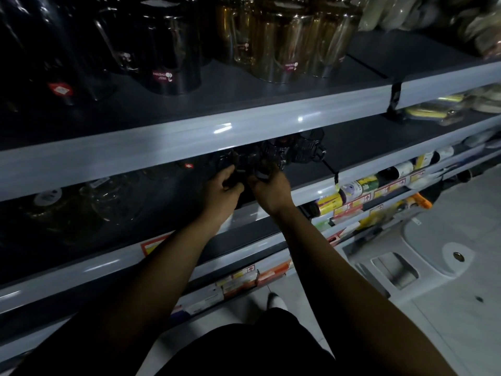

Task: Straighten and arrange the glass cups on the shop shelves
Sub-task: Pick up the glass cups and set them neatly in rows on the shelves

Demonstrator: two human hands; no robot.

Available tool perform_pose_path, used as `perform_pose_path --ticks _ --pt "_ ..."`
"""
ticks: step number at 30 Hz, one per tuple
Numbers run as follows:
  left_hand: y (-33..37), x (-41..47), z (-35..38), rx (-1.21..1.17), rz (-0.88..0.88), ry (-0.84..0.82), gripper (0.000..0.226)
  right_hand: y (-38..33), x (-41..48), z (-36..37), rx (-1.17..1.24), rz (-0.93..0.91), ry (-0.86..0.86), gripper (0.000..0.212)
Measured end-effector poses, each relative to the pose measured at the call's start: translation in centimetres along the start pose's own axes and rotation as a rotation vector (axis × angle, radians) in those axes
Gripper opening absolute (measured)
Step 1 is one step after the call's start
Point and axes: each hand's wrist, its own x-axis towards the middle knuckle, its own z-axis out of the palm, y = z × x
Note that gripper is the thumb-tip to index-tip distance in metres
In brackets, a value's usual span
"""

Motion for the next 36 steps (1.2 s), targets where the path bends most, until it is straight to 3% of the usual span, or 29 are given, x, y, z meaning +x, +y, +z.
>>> perform_pose_path --ticks 6,10,12,14,18,22,27,31,33,36 --pt "0.2 0.3 -0.1 -0.001 -0.003 -0.005 0.051 0.5 0.4 -0.1 -0.029 -0.031 -0.027 0.041" --pt "0.3 0.0 -0.2 0.018 0.045 0.024 0.041 0.6 0.0 -1.5 -0.152 -0.233 0.215 0.027" --pt "0.5 -0.2 -0.4 0.033 0.081 0.04 0.033 0.1 0.7 -2.6 -0.32 -0.358 0.297 0.034" --pt "0.6 -0.3 -0.5 0.044 0.103 0.032 0.028 -0.4 2.1 -3.8 -0.484 -0.387 0.257 0.048" --pt "1.0 -0.9 -0.5 0.035 0.133 0.024 0.025 -1.2 3.4 -4.5 -0.668 -0.259 0.061 0.056" --pt "0.6 -1.6 -1.0 0.037 0.134 0.001 0.022 -0.3 3.1 -4.4 -0.735 -0.23 0.084 0.054" --pt "-0.3 -2.1 -1.6 0.018 0.121 -0.018 0.025 1.4 1.8 -5.2 -0.565 -0.35 0.152 0.024" --pt "-0.4 -2.4 -1.0 0.002 0.118 -0.064 0.029 2.2 -0.4 -6.5 -0.386 -0.45 0.233 0.012" --pt "0.1 -2.7 -0.4 -0.048 0.11 -0.086 0.025 2.5 -1.9 -6.9 -0.208 -0.367 0.233 0.004" --pt "1.7 -3.1 0.7 -0.196 0.049 -0.164 0.023 1.6 -4.4 -7.8 0.246 -0.144 0.172 0.018"
